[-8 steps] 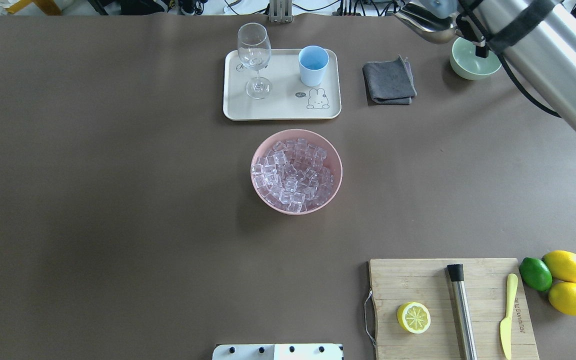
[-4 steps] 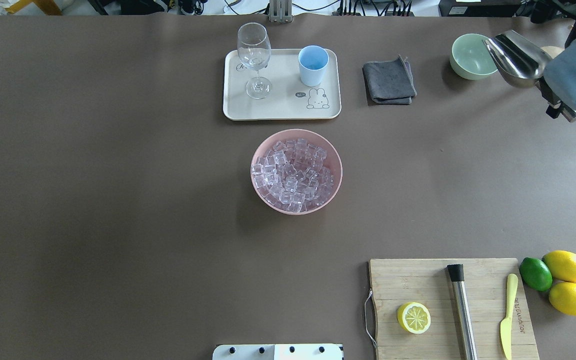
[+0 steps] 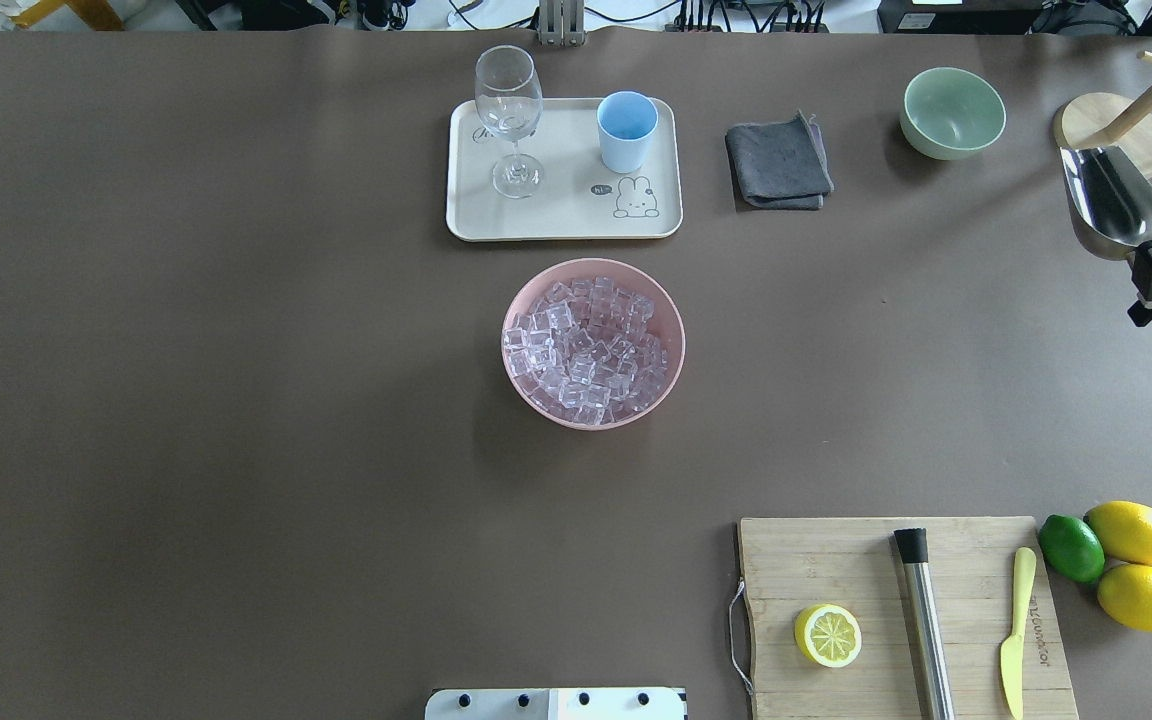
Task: Put ice in cup with scoop
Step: 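Carry the empty scoop back toward its spot near the table edge, then lower the scoop onto the table and open the right gripper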
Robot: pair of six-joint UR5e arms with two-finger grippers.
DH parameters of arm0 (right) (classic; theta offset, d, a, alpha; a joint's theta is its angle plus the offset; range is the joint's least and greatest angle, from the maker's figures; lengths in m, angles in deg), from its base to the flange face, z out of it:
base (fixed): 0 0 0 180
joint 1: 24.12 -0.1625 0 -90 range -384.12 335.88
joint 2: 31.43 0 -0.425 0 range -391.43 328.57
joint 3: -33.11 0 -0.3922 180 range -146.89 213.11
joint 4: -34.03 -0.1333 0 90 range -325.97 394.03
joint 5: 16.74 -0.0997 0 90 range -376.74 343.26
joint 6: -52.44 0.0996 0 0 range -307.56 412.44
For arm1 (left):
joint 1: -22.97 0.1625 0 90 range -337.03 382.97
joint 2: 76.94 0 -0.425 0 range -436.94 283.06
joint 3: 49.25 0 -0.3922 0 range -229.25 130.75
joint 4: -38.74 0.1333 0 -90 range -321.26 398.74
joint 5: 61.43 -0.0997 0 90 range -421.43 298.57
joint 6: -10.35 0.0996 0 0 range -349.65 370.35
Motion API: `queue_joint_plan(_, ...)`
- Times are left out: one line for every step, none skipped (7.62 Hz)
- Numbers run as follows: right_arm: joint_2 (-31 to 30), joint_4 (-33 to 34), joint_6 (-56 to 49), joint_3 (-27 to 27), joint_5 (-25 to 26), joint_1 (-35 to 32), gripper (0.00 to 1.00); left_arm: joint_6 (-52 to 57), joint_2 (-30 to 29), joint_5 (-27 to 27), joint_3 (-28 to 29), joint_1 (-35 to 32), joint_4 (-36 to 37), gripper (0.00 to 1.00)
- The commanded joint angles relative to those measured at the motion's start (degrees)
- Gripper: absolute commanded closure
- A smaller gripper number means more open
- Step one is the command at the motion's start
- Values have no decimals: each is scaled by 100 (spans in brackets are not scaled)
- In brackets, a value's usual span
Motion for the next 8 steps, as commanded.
queue_joint_plan(-477, -1227, 329, -628, -160, 3, 100, 2, 249, 0, 4, 28, -509, 0)
queue_joint_plan(-451, -1491, 320, -962, -160, 3, 100, 2, 381, 0, 22, 37, -773, 0)
queue_joint_plan(-425, -1737, 338, -1270, -160, 12, 100, 2, 435, 0, 39, 28, -923, 0)
queue_joint_plan(-425, -1783, 303, -1473, -160, 20, 100, 2, 444, 0, 13, 37, -934, 0)
queue_joint_plan(-407, -1783, 320, -1518, -160, 47, 100, 2, 444, 0, 4, 28, -925, 0)
queue_joint_plan(-372, -1783, 329, -1667, -169, 82, 100, -6, 444, 174, 74, 28, -907, 0)
queue_joint_plan(-372, -1775, 338, -1738, -178, 108, 100, -6, 444, 463, 196, 28, -942, 0)
queue_joint_plan(-389, -1774, 329, -1817, -178, 117, 100, -6, 444, 492, 215, 20, -951, 0)
